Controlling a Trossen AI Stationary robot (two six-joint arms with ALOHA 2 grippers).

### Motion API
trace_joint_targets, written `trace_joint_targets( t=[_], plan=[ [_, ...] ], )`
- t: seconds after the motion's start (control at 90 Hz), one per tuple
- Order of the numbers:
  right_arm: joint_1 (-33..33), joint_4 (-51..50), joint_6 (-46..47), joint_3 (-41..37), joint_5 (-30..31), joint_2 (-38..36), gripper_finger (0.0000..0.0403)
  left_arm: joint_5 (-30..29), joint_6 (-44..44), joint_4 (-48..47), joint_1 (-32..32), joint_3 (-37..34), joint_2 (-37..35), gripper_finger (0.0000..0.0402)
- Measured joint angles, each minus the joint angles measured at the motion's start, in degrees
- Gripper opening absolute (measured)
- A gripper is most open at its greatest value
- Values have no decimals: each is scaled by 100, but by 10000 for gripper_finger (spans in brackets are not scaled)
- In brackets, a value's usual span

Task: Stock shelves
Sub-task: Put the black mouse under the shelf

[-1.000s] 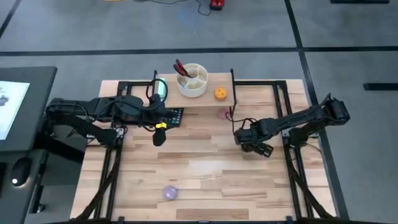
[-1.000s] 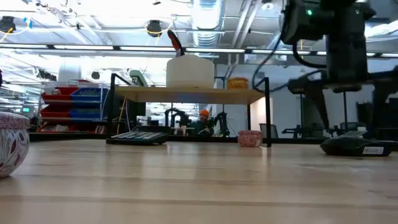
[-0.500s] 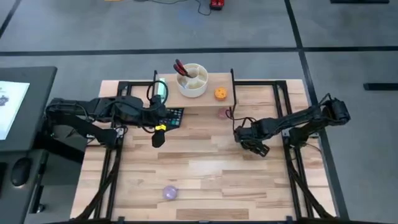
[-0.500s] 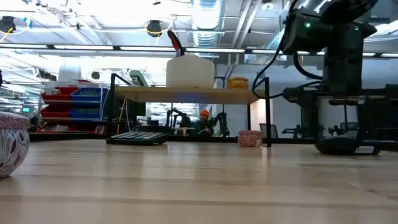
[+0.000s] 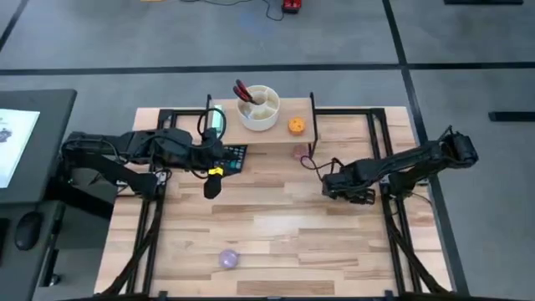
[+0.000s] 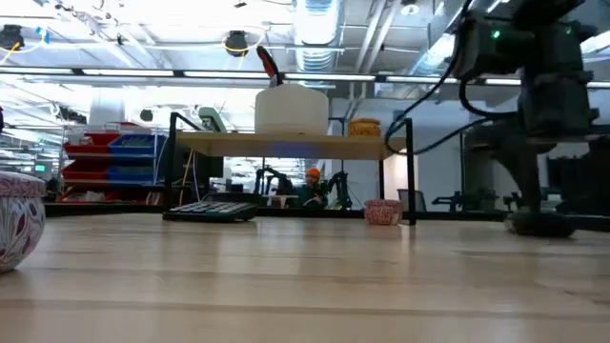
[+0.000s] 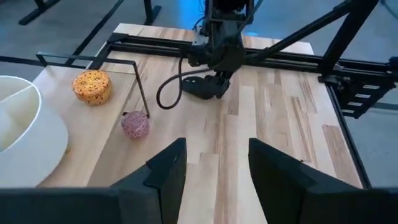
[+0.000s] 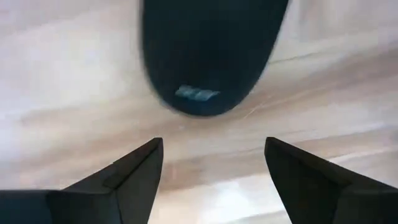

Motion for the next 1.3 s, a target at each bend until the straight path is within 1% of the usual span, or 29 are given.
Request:
trace_joint_targets(
  t=[0.078, 0.133, 0.233, 0.322, 0.411, 0.567, 0.667, 0.811, 0.922, 1.011, 1.167, 1.3],
  plan=[
    [-78, -172, -479, 1, 49, -101, 270, 1, -9, 4, 0, 0, 0, 151],
    [-135, -116, -710, -1, 146, -125, 270, 1, -11, 2, 0, 0, 0, 151],
    [-292, -157, -313, 1, 212, -132, 270, -1, -17, 2, 0, 0, 0, 151],
    [-400, -155, -53, -27, 441, -131, 270, -1, -19, 0, 0, 0, 0, 151],
    [-533, -121, -70, -110, 492, -131, 270, -1, -66, 2, 0, 0, 0, 151],
    [-751, -75, -377, -134, 474, -131, 274, -2, -81, 2, 0, 0, 0, 151],
    [-924, -79, -596, -134, 487, -131, 290, -3, -83, 33, 0, 0, 0, 151],
    [-1181, -79, -981, -134, 491, -130, 334, -3, -119, 44, 0, 0, 0, 151],
    [-1274, -129, -987, -134, 510, -112, 366, -3, -127, 45, 0, 0, 0, 151],
    [-1272, -168, -898, -136, 527, 58, 383, -3, -127, 45, 0, 0, 0, 151],
    [-1214, 42, -757, -136, 478, 516, 393, -3, -243, 42, 0, 0, 0, 151],
    [-1092, 162, -645, -136, 437, 738, 381, 5, -323, 47, 0, 0, 0, 151]
  ],
)
